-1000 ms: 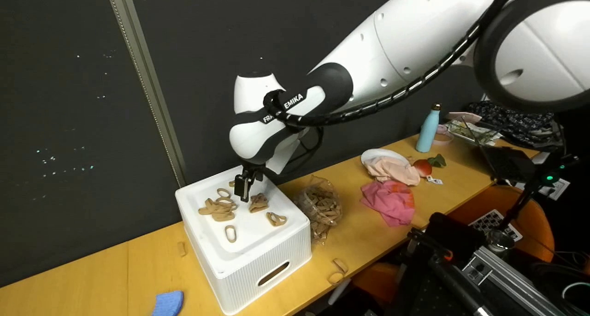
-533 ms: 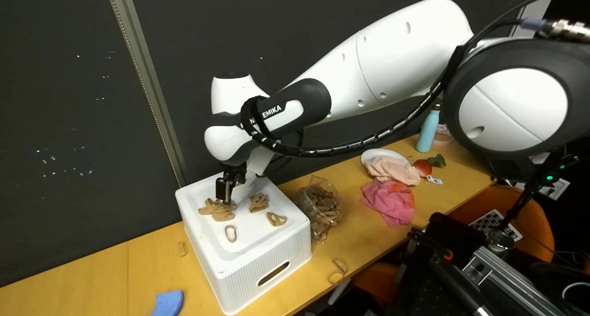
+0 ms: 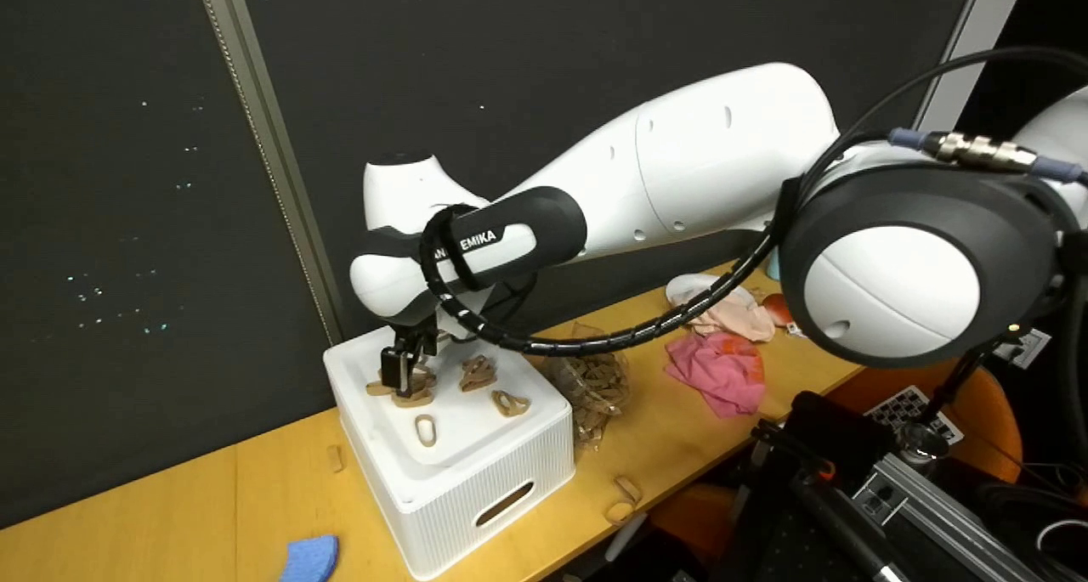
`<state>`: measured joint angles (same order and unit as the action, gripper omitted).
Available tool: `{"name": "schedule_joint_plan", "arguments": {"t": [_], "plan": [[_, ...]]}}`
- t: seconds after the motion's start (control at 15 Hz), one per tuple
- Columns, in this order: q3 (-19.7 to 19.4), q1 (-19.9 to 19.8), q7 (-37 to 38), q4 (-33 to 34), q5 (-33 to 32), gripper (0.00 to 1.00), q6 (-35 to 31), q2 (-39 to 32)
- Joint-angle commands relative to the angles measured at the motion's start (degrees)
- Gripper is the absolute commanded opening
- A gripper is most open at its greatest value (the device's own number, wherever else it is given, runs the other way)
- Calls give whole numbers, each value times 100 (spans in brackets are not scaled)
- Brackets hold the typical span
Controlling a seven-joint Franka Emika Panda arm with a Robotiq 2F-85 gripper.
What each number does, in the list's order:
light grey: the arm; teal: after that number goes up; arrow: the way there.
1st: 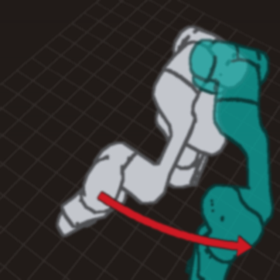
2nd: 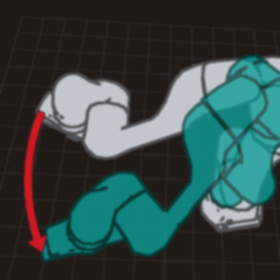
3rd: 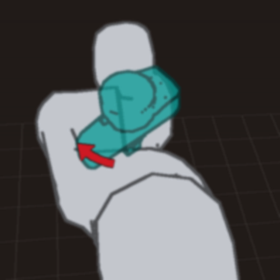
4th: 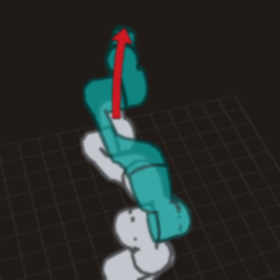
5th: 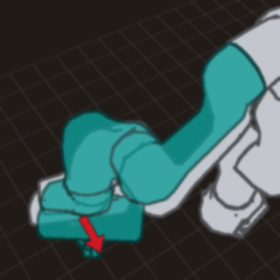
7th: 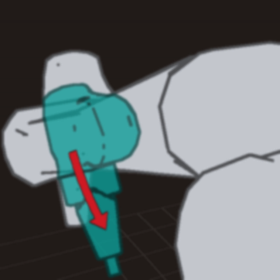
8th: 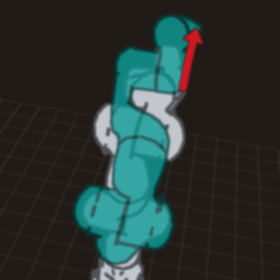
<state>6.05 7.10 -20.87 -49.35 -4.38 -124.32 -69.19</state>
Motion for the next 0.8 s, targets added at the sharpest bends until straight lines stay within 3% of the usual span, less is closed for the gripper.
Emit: {"name": "schedule_joint_plan", "arguments": {"t": [0.0, 0.13, 0.2, 0.27, 0.4, 0.73], "plan": [[-6, 73, -113, 733, -44, 100, 392, -422], [-29, 101, -144, 919, -64, 100, 472, -544], [-36, 112, -157, 1006, -73, 94, 499, -597], [-41, 121, -171, 1087, -82, 72, 516, -653], [-48, 134, -197, 1238, -98, 69, 578, -743], [-24, 123, -241, 1357, -122, 31, 597, -803]]}}
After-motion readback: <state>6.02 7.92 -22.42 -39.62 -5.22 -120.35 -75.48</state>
